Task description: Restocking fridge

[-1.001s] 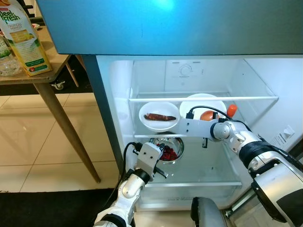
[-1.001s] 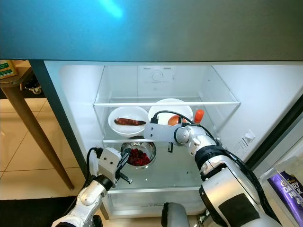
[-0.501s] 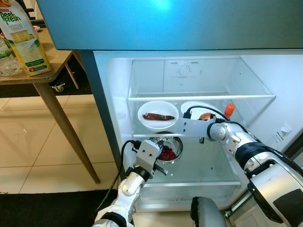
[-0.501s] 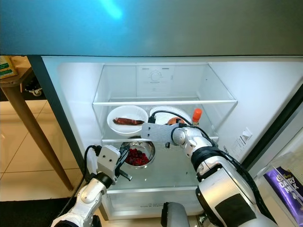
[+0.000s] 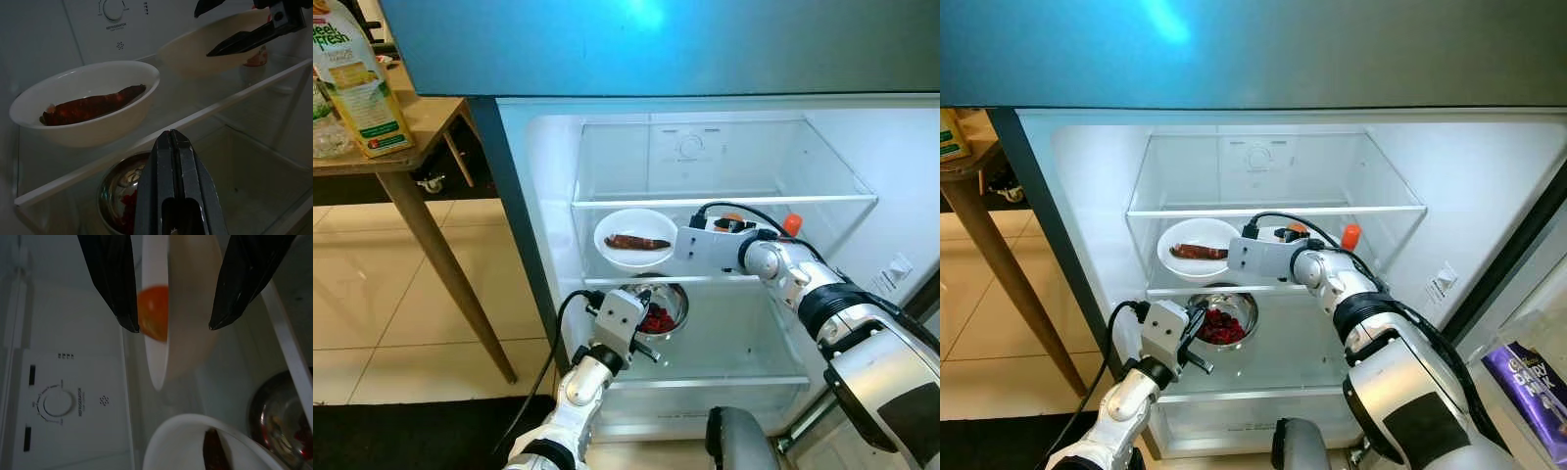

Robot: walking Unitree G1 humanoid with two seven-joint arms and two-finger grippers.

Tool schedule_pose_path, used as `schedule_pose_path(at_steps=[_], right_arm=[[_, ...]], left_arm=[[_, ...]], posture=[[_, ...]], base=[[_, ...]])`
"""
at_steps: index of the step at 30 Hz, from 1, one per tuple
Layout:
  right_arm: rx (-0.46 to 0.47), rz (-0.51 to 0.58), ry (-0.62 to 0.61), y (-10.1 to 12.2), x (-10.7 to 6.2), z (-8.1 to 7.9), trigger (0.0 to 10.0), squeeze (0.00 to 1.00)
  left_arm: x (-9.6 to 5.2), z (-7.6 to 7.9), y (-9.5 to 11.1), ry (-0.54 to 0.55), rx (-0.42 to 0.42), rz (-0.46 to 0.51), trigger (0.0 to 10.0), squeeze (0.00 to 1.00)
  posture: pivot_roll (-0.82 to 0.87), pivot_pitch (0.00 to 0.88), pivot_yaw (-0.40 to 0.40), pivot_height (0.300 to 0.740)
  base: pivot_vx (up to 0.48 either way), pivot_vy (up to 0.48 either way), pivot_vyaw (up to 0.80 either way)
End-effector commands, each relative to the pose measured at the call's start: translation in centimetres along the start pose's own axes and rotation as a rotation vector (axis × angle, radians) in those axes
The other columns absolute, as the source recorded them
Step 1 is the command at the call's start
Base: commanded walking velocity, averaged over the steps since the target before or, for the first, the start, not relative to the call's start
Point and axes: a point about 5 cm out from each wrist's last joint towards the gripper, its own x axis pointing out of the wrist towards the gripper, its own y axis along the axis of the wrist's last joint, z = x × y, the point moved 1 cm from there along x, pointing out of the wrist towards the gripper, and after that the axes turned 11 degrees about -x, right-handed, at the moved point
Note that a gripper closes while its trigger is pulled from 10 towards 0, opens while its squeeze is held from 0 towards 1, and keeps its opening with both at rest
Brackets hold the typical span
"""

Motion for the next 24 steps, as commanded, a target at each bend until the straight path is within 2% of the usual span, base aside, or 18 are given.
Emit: schedule_pose_path(at_steps=[1,12,15,17,21,23,24], right_arm=[[-0.020,0.019,0.026,0.1,0.0,-0.5,10.0,0.00],[-0.034,0.028,0.058,0.1,0.0,-1.0,10.0,0.00],[0.037,0.130,0.140,0.9,-0.2,-1.6,10.0,0.00],[0.045,0.155,0.180,1.1,-0.2,-2.2,10.0,0.00],[0.045,0.160,0.199,1.2,-0.2,-2.6,10.0,0.00],[0.138,0.217,0.184,1.9,-0.2,-2.5,10.0,0.00],[0.138,0.217,0.184,1.9,-0.2,-2.5,10.0,0.00]], left_arm=[[0.6,0.3,0.8,-0.020,0.016,0.037,10.0,0.00],[0.6,0.3,0.8,-0.024,0.019,0.034,10.0,0.00],[0.6,0.2,0.7,-0.027,0.025,0.030,10.0,0.00],[0.6,0.2,0.7,-0.029,0.028,0.028,10.0,0.00],[0.6,0.2,0.7,-0.029,0.030,0.027,10.0,0.00],[0.6,0.2,0.8,-0.025,0.031,0.029,10.0,0.00],[0.6,0.2,0.8,-0.025,0.031,0.029,10.0,0.00]], posture=[[-0.10,0.000,-0.043,0.550],[-0.10,0.000,-0.043,0.550],[-0.10,0.000,-0.035,0.550],[-0.10,0.000,-0.036,0.550],[-0.10,0.000,-0.036,0.550],[-0.09,0.003,-0.039,0.550],[-0.09,0.003,-0.039,0.550]], base=[[0.000,0.000,0.00],[0.000,0.000,0.00],[0.000,0.000,0.00],[0.000,0.000,0.00],[0.000,0.000,0.00],[0.000,0.000,0.00],[0.000,0.000,0.00]])
